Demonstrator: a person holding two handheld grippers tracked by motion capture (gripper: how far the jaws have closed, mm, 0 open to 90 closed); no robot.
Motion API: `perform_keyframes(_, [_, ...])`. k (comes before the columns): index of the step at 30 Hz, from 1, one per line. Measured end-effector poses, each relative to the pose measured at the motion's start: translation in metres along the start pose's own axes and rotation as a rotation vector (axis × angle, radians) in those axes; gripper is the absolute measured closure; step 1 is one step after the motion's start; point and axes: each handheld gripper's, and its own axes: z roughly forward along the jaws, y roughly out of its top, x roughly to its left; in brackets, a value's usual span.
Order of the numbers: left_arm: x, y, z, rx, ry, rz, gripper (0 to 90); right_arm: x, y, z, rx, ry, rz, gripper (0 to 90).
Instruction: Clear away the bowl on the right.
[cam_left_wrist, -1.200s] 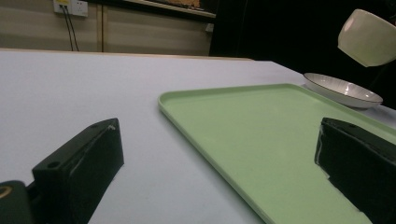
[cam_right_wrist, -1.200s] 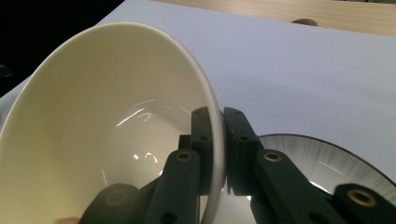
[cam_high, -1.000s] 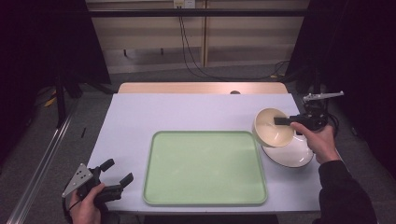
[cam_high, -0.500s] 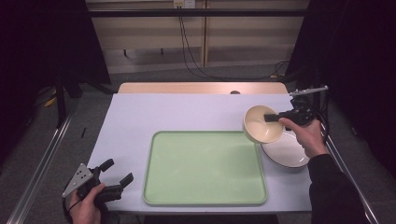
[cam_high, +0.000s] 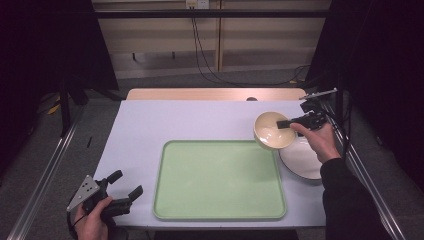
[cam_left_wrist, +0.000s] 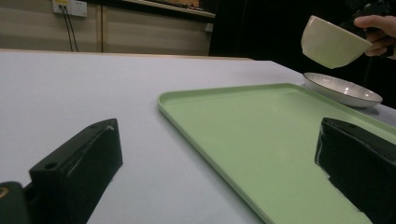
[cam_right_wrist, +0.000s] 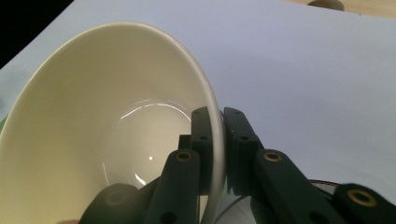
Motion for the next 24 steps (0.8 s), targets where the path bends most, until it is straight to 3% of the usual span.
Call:
perform_keyframes(2, [0.0,0.0,0.0,-0.002,-0.001,0.0,0.9,0.0,0.001,0.004,0.011,-0.021,0.012,84.2])
perform_keyframes(24, [0.0,0.0,0.0,-0.004,-0.005,-0.005,1.1,0.003,-0.005,0.049,0.122,-0.017,0.023,84.2])
